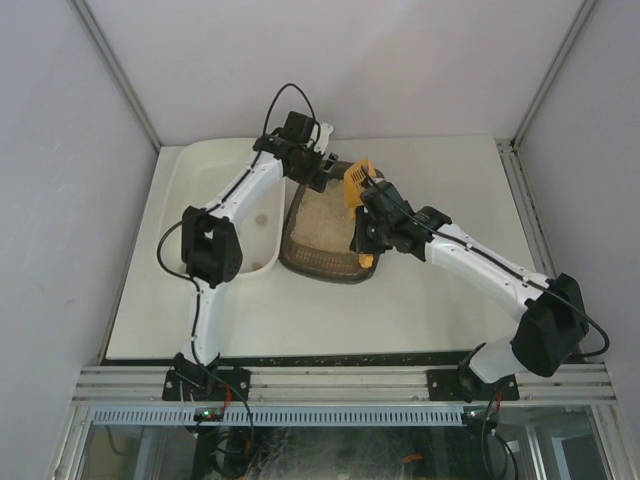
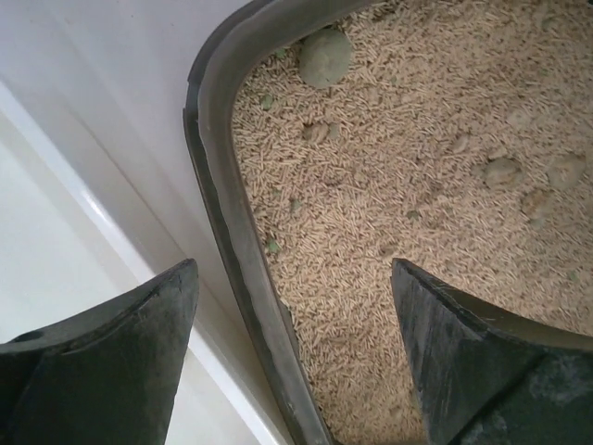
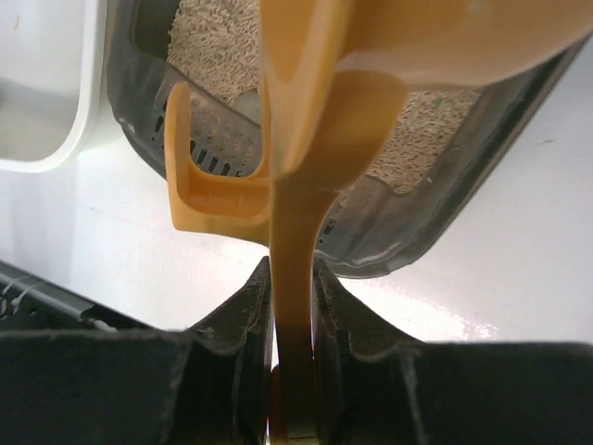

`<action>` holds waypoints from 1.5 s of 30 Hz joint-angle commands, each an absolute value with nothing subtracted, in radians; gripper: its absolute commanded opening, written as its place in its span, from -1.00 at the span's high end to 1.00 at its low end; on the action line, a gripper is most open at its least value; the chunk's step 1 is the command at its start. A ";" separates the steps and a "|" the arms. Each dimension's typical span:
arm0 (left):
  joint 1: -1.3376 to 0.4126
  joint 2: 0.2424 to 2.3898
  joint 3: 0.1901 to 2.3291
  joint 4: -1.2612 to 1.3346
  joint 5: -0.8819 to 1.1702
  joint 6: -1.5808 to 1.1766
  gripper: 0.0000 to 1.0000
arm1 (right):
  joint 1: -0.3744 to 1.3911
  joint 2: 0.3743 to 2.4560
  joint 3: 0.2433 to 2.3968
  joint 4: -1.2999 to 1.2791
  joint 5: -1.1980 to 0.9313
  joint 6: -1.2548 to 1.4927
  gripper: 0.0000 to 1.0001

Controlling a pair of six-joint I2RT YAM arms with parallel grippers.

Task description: Clean the litter box

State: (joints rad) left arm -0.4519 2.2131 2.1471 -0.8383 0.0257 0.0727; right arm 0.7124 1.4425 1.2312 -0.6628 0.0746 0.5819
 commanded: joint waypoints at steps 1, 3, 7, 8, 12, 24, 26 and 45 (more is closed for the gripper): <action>-0.445 2.251 2.220 -0.769 -0.021 0.081 -0.76 | 0.662 1.520 1.236 -0.607 -0.141 0.601 1.00; -0.445 2.265 2.205 -0.757 -0.029 0.073 -0.76 | 0.655 1.557 1.225 -0.581 -0.191 0.613 1.00; -0.445 2.278 2.194 -0.745 -0.047 0.066 -0.76 | 0.649 1.642 1.206 -0.534 -0.248 0.662 1.00; -0.445 2.279 2.190 -0.743 -0.047 0.065 -0.75 | 0.648 1.659 1.206 -0.529 -0.252 0.674 1.00; -0.445 2.273 2.168 -0.756 -0.004 0.044 -0.75 | 0.639 1.703 1.205 -0.551 -0.217 0.702 1.00; -0.438 2.180 1.943 -0.728 0.267 -0.145 -0.78 | 0.576 1.677 1.161 -0.672 -0.071 0.655 1.00; -0.435 2.171 1.919 -0.730 0.307 -0.172 -0.78 | 0.561 1.666 1.160 -0.695 -0.043 0.641 1.00; -0.466 1.878 1.469 -0.477 0.408 -0.411 -0.79 | 0.450 1.540 1.160 -0.818 -0.048 0.493 1.00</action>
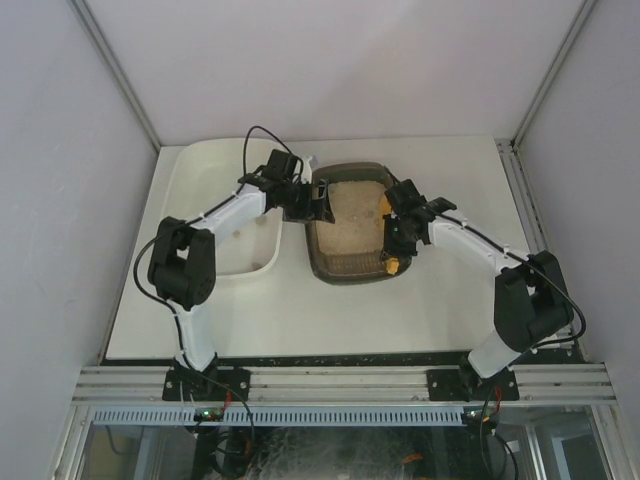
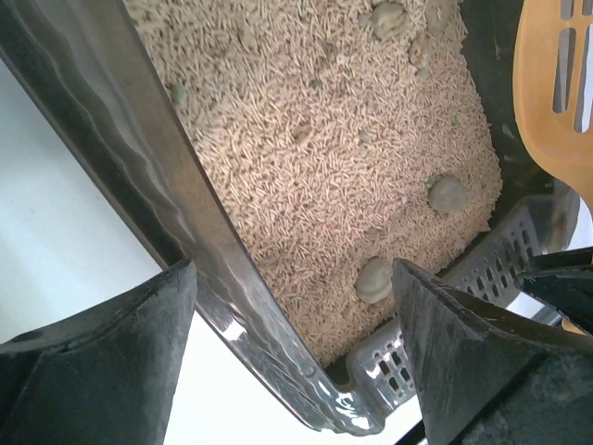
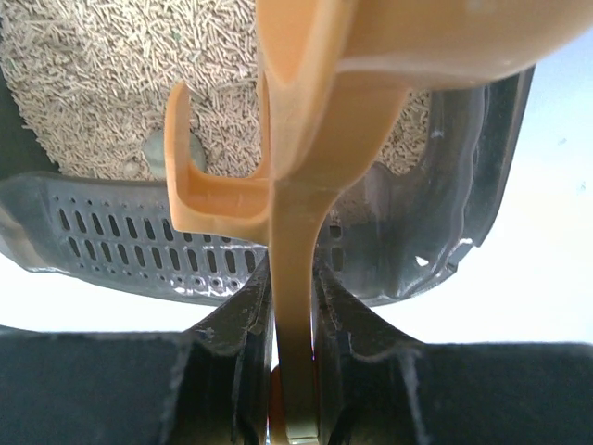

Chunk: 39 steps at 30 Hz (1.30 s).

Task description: Clean the litter box

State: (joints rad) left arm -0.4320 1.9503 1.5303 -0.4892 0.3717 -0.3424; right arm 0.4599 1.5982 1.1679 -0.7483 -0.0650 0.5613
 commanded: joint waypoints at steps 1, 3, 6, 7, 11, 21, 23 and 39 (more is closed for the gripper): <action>-0.467 1.869 1.473 -0.479 0.407 -0.411 -0.79 | 0.449 1.531 1.160 -0.826 -0.056 0.487 1.00; -0.466 1.866 1.523 -0.523 0.406 -0.385 -0.80 | 0.448 1.499 1.171 -0.847 -0.087 0.473 1.00; -0.454 1.903 1.701 -0.643 0.394 -0.290 -0.81 | 0.448 1.443 1.192 -0.833 -0.194 0.471 1.00; -0.444 1.924 1.772 -0.681 0.378 -0.263 -0.82 | 0.448 1.434 1.196 -0.814 -0.247 0.485 1.00; -0.379 2.034 2.065 -0.754 0.345 -0.213 -0.82 | 0.441 1.473 1.226 -0.727 -0.501 0.574 1.00; -0.319 2.264 2.285 -0.591 0.393 -0.161 -0.90 | 0.412 1.832 1.437 -0.726 -0.700 0.717 1.00; -0.318 2.244 2.155 -0.450 0.409 -0.214 -1.00 | 0.403 1.876 1.476 -0.728 -0.678 0.734 1.00; -0.304 2.353 1.978 0.228 0.549 -0.664 -0.99 | 0.386 2.087 1.747 -0.810 -0.639 0.750 1.00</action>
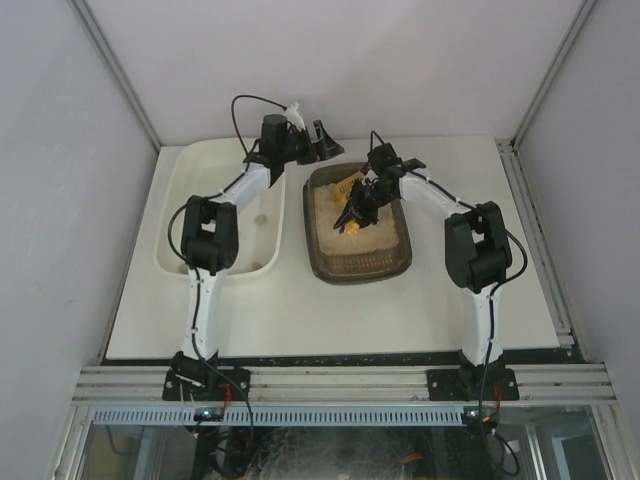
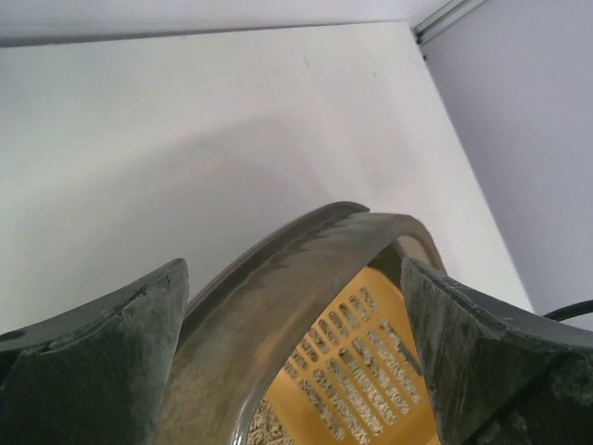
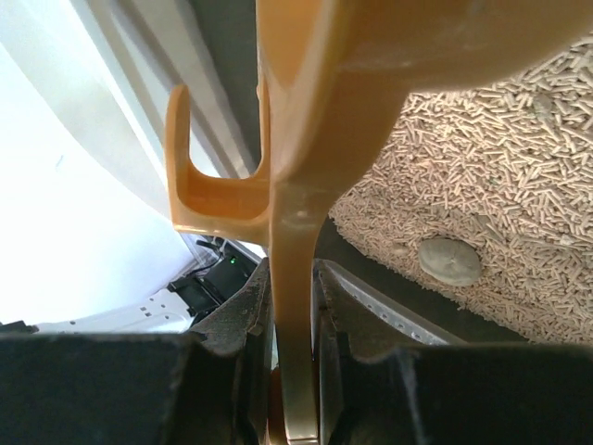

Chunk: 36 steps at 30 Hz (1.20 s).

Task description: Clean the litter box

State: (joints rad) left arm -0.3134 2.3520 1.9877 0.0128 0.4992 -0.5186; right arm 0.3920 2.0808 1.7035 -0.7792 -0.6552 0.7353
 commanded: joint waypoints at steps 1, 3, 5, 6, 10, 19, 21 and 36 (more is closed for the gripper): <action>-0.304 2.350 1.968 0.237 0.545 -0.666 -1.00 | 0.386 2.085 1.747 -0.817 -0.629 0.747 1.00; -0.304 2.348 1.955 0.248 0.547 -0.687 -0.99 | 0.387 2.078 1.743 -0.832 -0.616 0.739 1.00; -0.307 2.343 1.937 0.246 0.537 -0.691 -0.99 | 0.385 2.072 1.732 -0.833 -0.620 0.739 1.00; -0.309 2.336 1.922 0.247 0.529 -0.688 -0.99 | 0.386 2.071 1.727 -0.832 -0.627 0.740 1.00; -0.322 2.309 1.856 0.263 0.507 -0.679 -0.99 | 0.389 2.077 1.721 -0.822 -0.637 0.746 1.00; -0.332 2.301 1.775 0.324 0.509 -0.732 -0.99 | 0.408 2.137 1.771 -0.799 -0.640 0.771 1.00; -0.336 2.300 1.770 0.328 0.512 -0.732 -0.99 | 0.410 2.151 1.787 -0.802 -0.643 0.778 1.00; -0.360 2.296 1.775 0.307 0.515 -0.730 -0.99 | 0.427 2.232 1.842 -0.706 -0.687 0.833 1.00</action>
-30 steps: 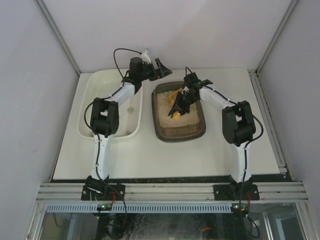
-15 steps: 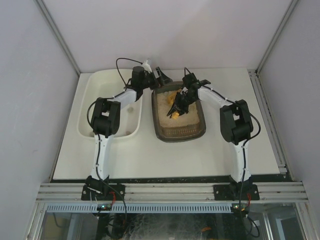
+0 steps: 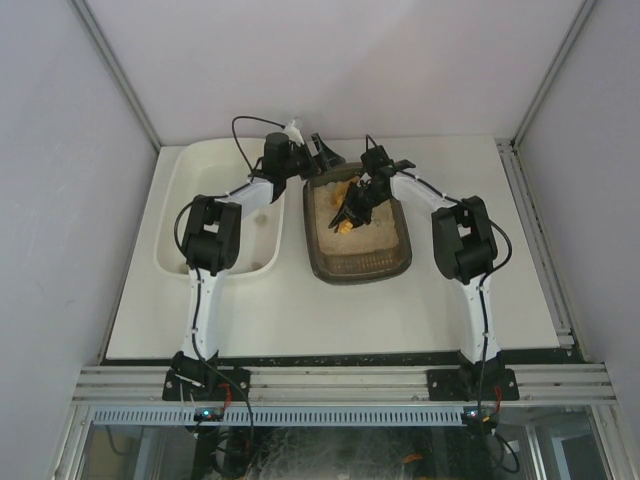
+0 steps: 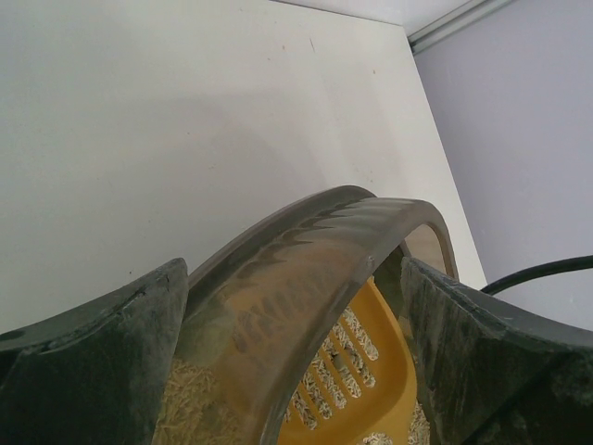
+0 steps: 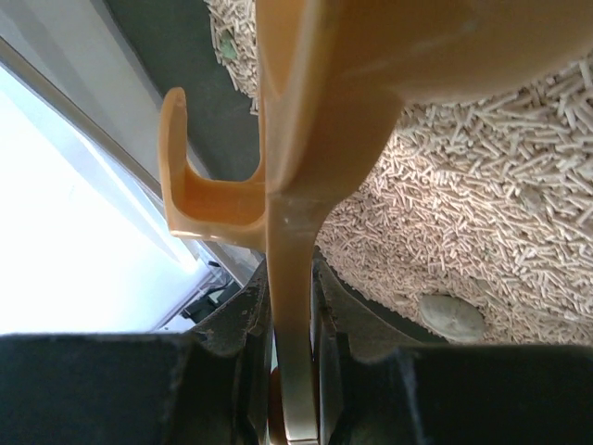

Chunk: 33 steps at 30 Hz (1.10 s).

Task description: Clean the litter box

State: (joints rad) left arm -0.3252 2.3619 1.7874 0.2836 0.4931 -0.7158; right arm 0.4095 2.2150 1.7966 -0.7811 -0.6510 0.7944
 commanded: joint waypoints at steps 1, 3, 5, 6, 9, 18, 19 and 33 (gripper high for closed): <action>-0.360 2.295 1.775 0.305 0.516 -0.731 -0.99 | 0.428 2.235 1.843 -0.690 -0.693 0.838 1.00; -0.360 2.295 1.775 0.300 0.515 -0.730 -0.99 | 0.431 2.236 1.841 -0.656 -0.701 0.848 1.00; -0.360 2.293 1.775 0.297 0.515 -0.727 -0.99 | 0.434 2.236 1.833 -0.614 -0.718 0.859 1.00; -0.360 2.293 1.775 0.295 0.515 -0.727 -0.99 | 0.436 2.236 1.823 -0.578 -0.733 0.867 1.00; -0.360 2.288 1.771 0.291 0.517 -0.726 -0.99 | 0.442 2.228 1.775 -0.467 -0.767 0.895 1.00; -0.356 2.288 1.759 0.287 0.520 -0.723 -0.99 | 0.440 2.220 1.587 -0.101 -0.978 1.016 1.00; -0.356 2.290 1.758 0.287 0.521 -0.723 -0.99 | 0.435 2.200 1.542 -0.047 -0.987 1.031 1.00; -0.357 2.292 1.751 0.293 0.531 -0.739 -1.00 | 0.392 2.043 1.338 -0.045 -0.958 0.928 1.00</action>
